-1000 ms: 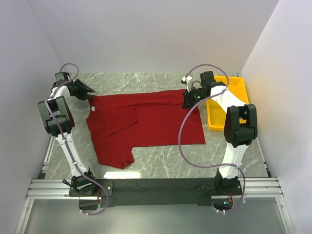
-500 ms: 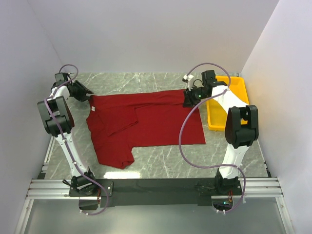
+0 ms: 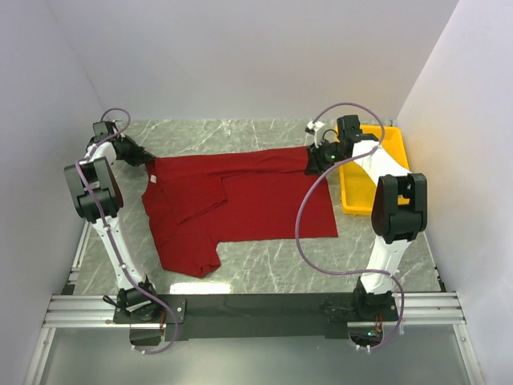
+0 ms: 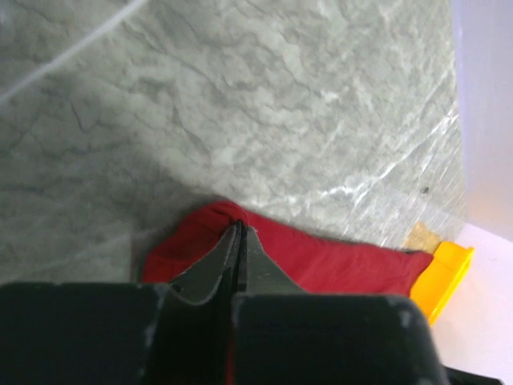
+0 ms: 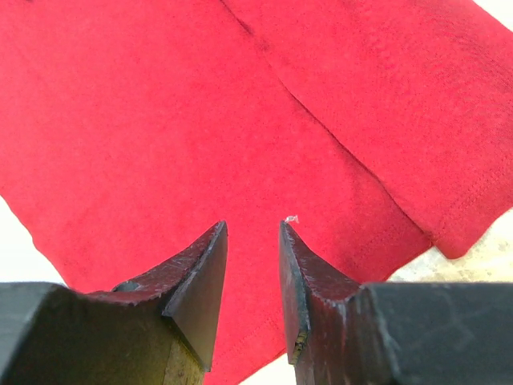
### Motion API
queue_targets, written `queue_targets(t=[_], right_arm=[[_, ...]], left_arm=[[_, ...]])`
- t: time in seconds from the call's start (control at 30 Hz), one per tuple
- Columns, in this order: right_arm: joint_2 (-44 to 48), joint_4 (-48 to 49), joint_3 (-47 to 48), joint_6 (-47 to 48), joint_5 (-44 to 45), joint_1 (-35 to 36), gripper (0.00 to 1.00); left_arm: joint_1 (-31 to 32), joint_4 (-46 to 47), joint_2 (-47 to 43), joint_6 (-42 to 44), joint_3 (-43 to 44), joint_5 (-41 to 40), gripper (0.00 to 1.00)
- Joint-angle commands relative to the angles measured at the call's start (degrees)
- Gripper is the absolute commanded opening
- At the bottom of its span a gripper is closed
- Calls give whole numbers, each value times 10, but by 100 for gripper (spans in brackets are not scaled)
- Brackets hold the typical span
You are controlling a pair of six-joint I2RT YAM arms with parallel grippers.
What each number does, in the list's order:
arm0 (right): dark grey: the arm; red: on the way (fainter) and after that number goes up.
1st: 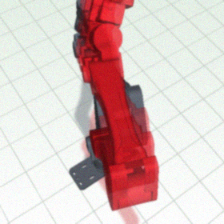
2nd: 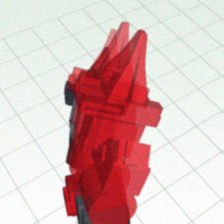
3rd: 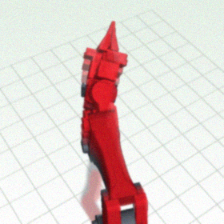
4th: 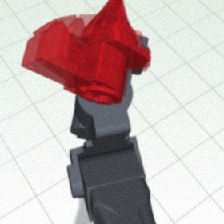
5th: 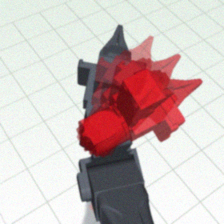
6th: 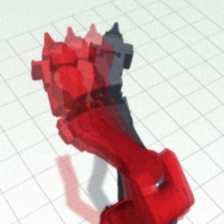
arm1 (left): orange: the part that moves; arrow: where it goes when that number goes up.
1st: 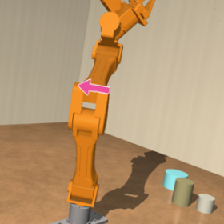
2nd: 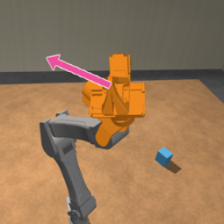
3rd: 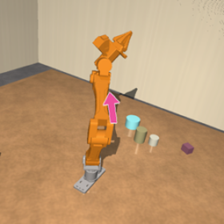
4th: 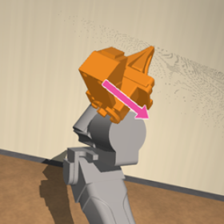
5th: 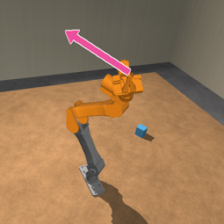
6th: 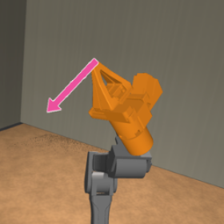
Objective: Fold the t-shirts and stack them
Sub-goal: Fold the tshirt
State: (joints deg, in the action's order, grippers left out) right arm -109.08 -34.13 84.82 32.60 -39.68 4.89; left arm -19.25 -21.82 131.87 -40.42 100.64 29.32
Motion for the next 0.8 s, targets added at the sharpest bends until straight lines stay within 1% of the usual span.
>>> queue_targets(t=[0.0, 0.33, 0.57, 0.77], right_arm=[[32, 13, 13, -6, -5, -8, 40], [31, 17, 17, -11, -4, -21, 40], [27, 19, 18, -15, 0, -23, 40], [25, 24, 19, -20, 11, -27, 40]], left_arm=[[0, 7, 10, -9, 35, 18, 1], [-12, 26, 15, -40, 61, -6, 1], [-16, 11, 43, -51, 104, -21, 1], [-23, 1, 49, -48, 111, -32, 1]])
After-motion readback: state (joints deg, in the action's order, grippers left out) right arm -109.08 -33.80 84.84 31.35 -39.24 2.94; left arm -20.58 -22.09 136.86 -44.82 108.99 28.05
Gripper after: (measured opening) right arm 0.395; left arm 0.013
